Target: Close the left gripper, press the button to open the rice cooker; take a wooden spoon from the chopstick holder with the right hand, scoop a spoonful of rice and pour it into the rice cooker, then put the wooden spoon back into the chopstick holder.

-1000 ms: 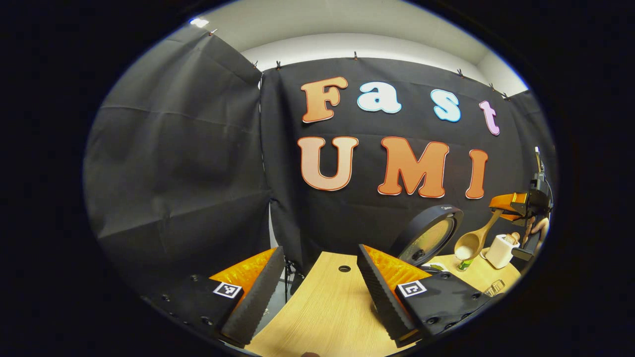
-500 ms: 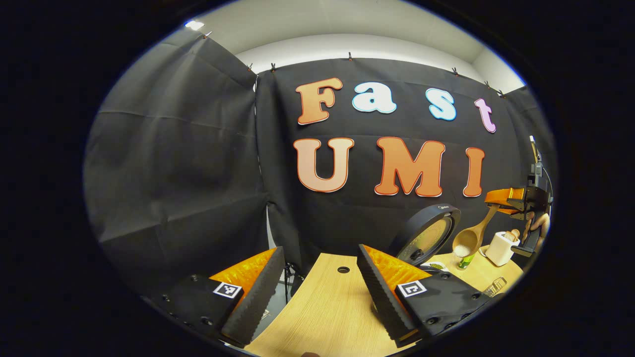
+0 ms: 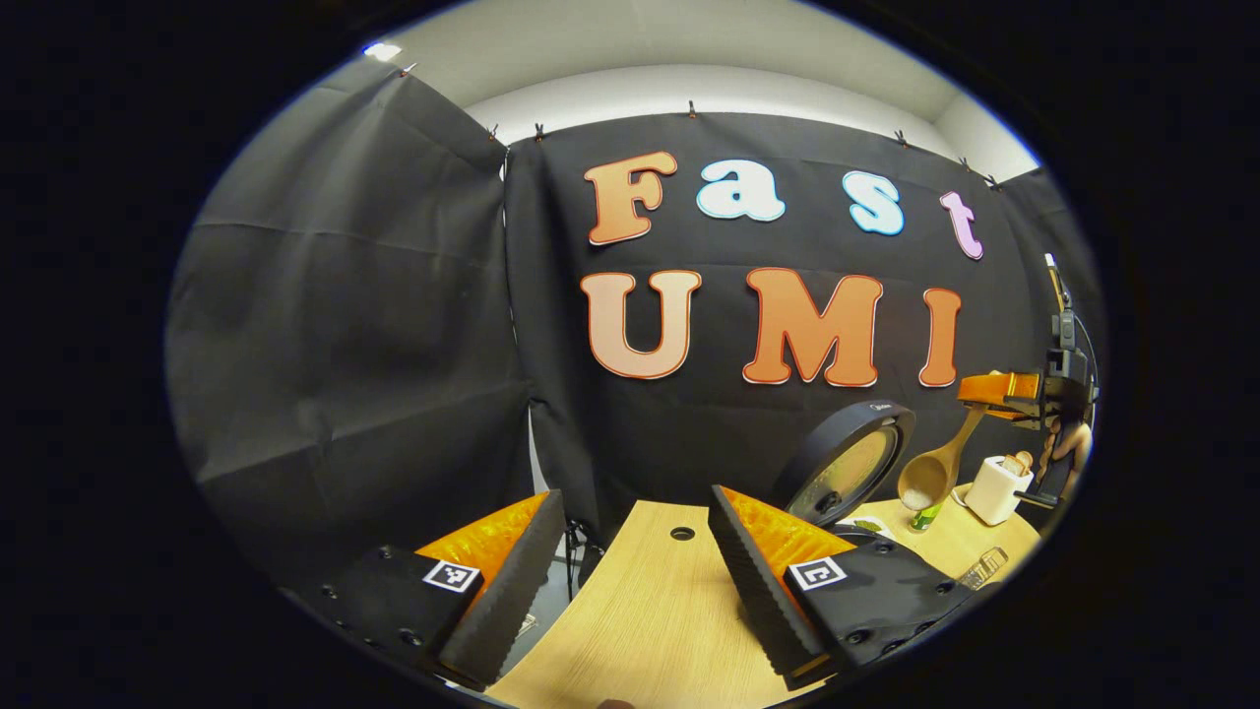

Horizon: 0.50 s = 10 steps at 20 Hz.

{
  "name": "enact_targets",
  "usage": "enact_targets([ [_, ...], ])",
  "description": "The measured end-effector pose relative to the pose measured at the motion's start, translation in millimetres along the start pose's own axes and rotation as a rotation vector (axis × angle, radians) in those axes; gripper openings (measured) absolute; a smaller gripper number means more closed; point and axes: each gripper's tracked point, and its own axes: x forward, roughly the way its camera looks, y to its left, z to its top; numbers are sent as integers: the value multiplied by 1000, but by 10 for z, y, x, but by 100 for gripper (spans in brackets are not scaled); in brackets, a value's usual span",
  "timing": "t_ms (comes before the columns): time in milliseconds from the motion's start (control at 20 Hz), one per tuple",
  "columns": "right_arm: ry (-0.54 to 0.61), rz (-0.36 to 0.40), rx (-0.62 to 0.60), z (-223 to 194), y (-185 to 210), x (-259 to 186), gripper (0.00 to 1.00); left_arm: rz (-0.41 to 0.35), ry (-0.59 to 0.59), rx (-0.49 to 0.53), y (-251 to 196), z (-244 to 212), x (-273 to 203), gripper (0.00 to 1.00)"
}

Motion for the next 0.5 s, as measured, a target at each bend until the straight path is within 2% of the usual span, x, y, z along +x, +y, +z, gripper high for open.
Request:
enact_targets([
  [150, 21, 20, -48, -85, 59, -3, 13, 6, 2, 4, 5, -7, -2, 95],
  [200, 27, 33, -62, -108, 104, -4, 18, 7, 2, 8, -5, -19, -2, 96],
  [250, 34, 45, -80, -143, 122, -9, 13, 7, 4, 11, -14, -31, -9, 96],
  [500, 45, 68, -205, -240, 193, -28, 13, 9, 8, 17, -36, -16, -27, 95],
])
